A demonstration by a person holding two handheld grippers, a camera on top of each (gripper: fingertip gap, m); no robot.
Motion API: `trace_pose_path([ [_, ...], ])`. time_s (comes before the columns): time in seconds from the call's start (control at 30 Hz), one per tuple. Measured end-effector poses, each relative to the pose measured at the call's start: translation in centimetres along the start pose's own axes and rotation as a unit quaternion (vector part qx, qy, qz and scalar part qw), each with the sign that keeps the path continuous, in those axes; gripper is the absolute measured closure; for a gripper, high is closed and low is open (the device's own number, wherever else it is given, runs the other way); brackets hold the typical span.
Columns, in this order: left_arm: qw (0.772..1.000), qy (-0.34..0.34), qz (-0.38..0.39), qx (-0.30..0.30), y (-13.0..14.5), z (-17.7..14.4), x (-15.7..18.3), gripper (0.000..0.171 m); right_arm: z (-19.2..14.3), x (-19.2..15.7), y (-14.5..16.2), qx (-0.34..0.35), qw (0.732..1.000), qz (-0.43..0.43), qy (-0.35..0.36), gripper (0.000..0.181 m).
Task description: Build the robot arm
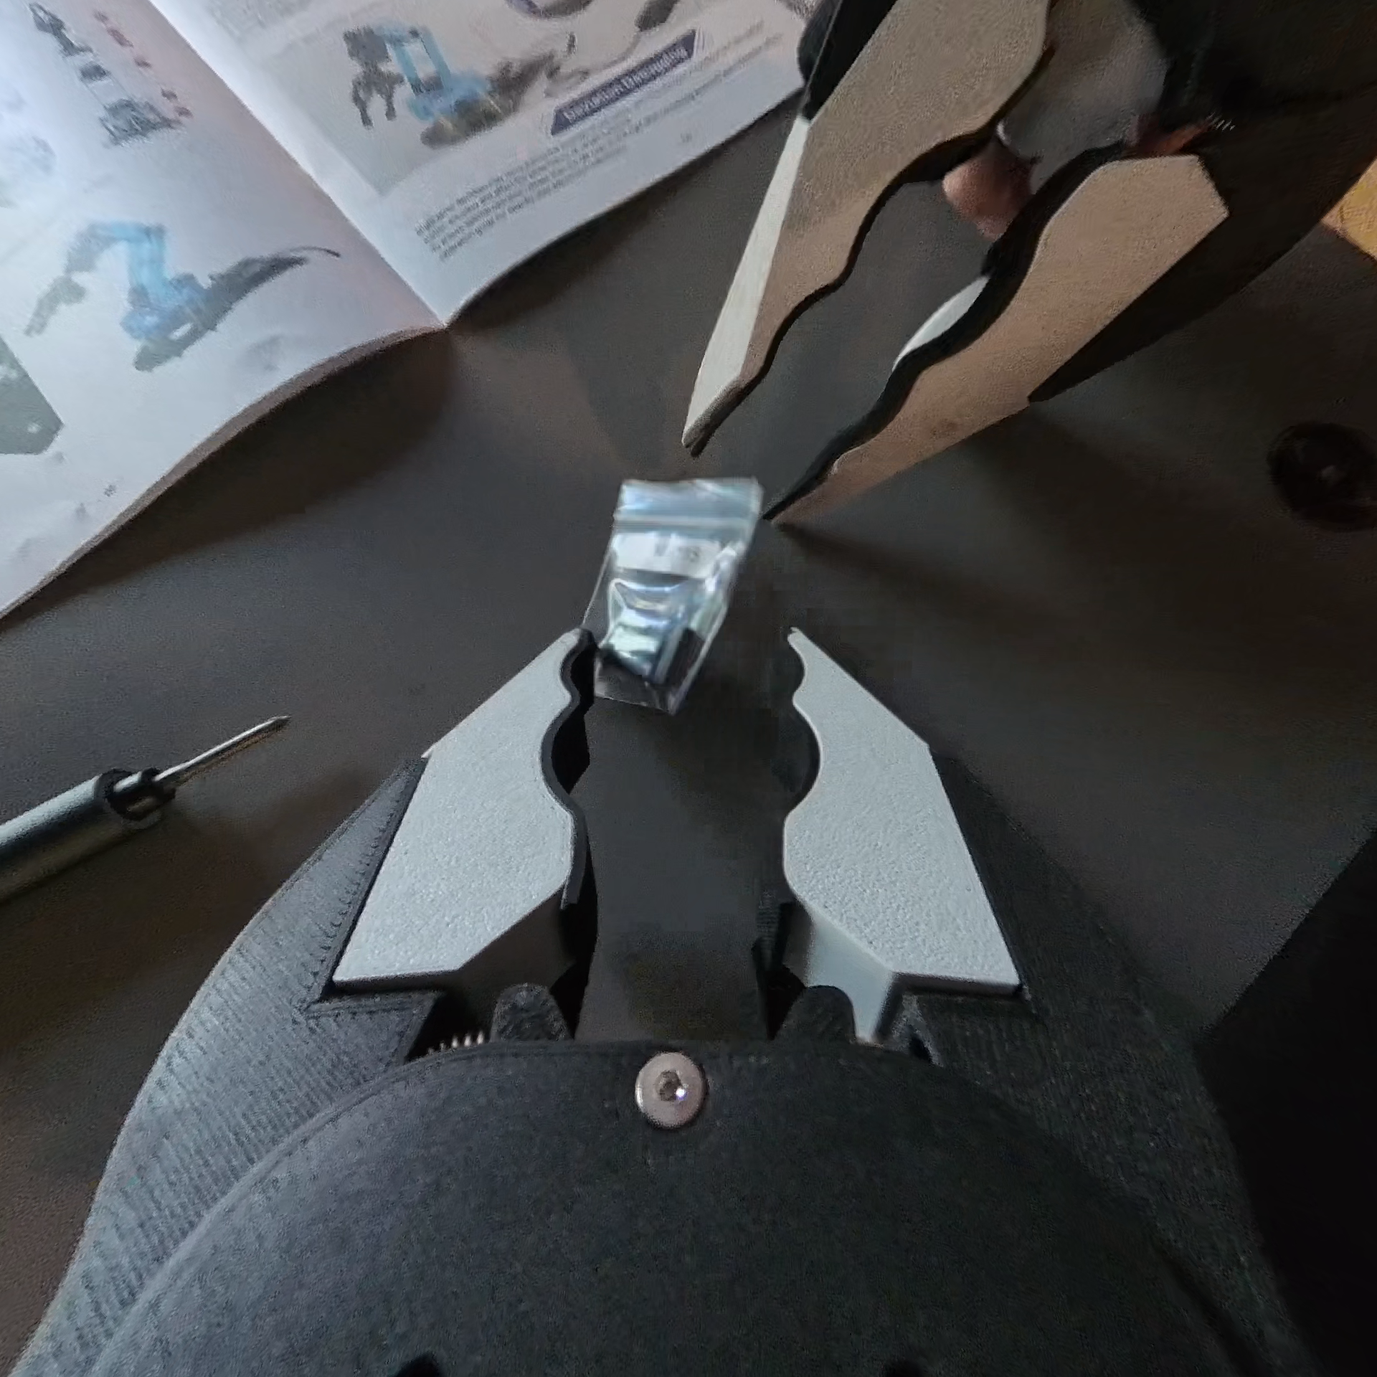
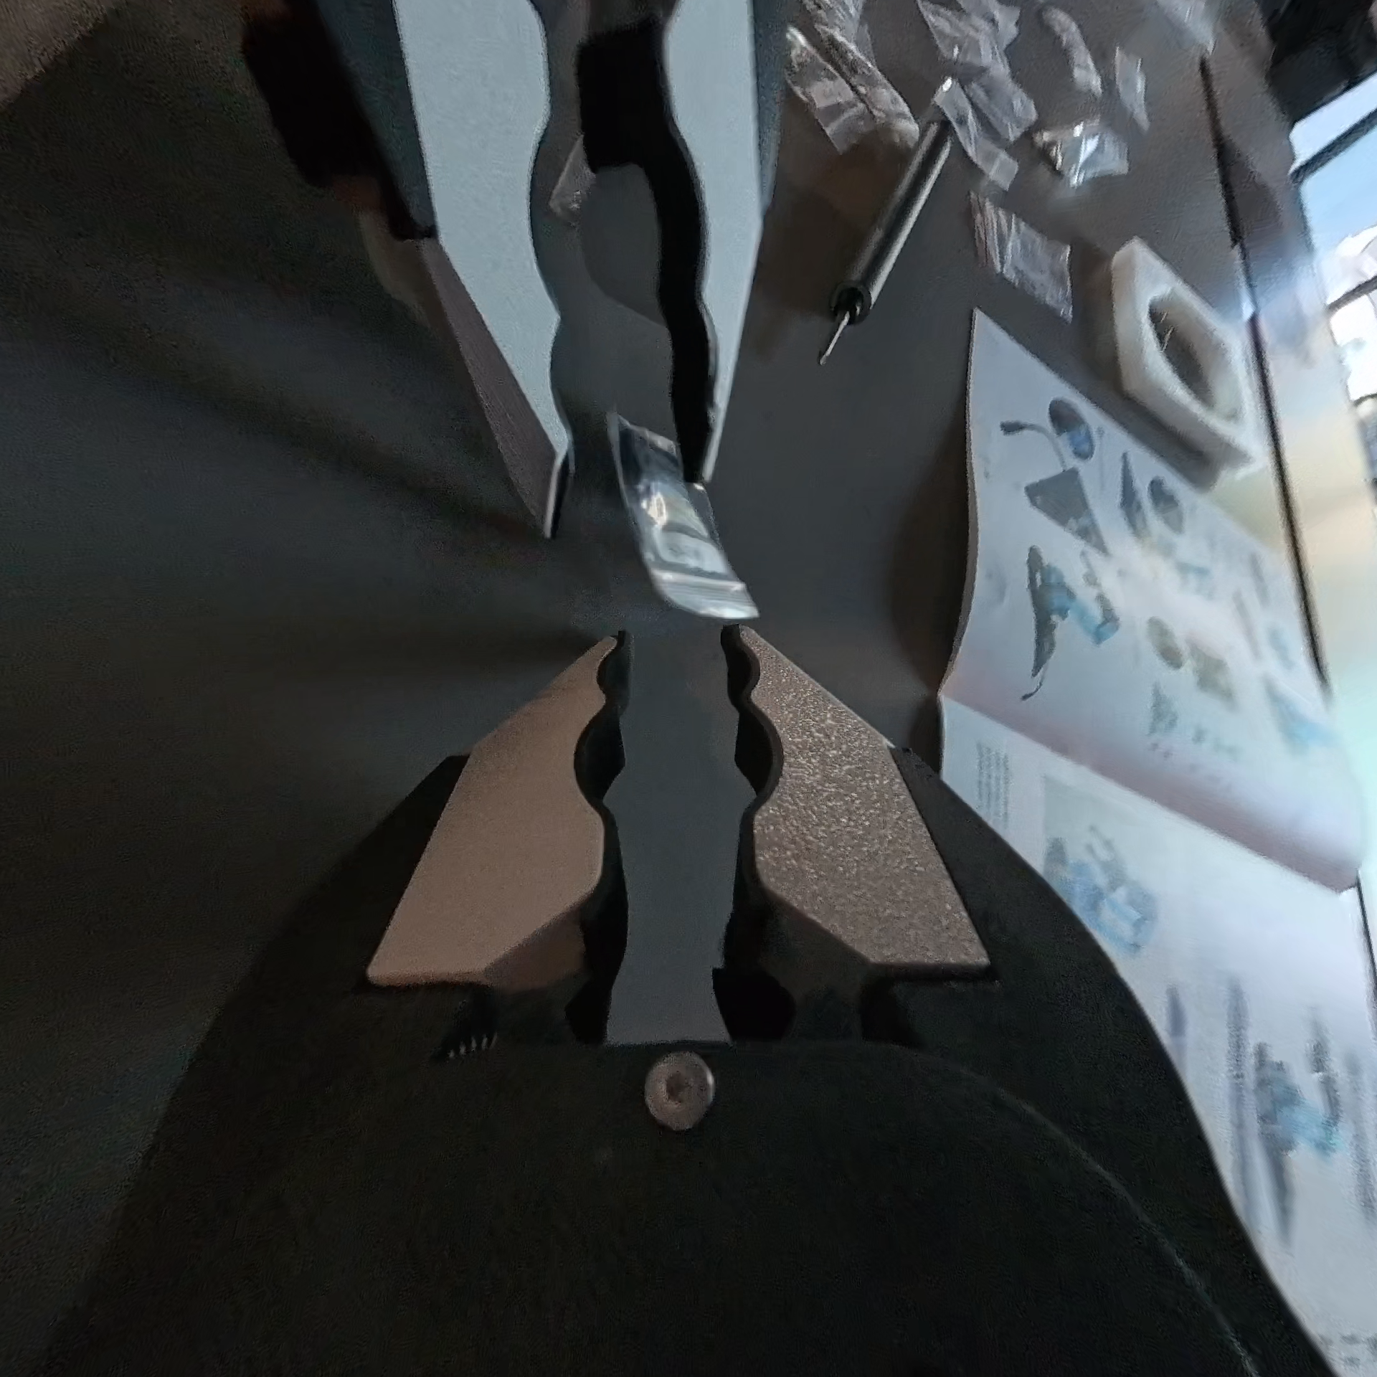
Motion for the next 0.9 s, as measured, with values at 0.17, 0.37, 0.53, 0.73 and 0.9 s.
trace_pose_path([
  [0.17, 1.0, 0.012, 0.006, 0.008, -0.2, 0.2, 0.0, 0.12, 0.0, -0.4, -0.4, 0.012, 0.996, -0.092, 0.014, 0.157],
  [0.37, 0.999, 0.014, 0.005, 0.03, -0.2, 0.3, -0.4, 0.128, 1.2, -0.1, -1.2, 0.041, 0.993, -0.104, 0.021, 0.157],
  [0.53, 0.999, 0.013, 0.012, 0.028, -0.1, 0.3, -0.4, 0.127, 1.5, 0.5, -1.2, 0.053, 0.994, -0.096, 0.028, 0.162],
  [0.73, 0.999, 0.016, 0.014, 0.029, -0.1, 0.3, -0.5, 0.13, 1.5, 0.8, -1.1, 0.058, 0.994, -0.089, 0.028, 0.169],
  [0.9, 0.999, 0.014, 0.012, 0.029, -0.1, 0.4, -0.8, 0.137, 1.3, 2.0, -0.6, 0.057, 0.995, -0.074, 0.044, 0.169],
])
Point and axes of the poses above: each gripper's, where its closed fingertips meet, z out along the fingers, y out of its underside, x = y × z across the jaws, the point moved 2 cm from there along -z, back along the fingers, and after that the axes turned 12 degrees about z, right-handed, at the moved point
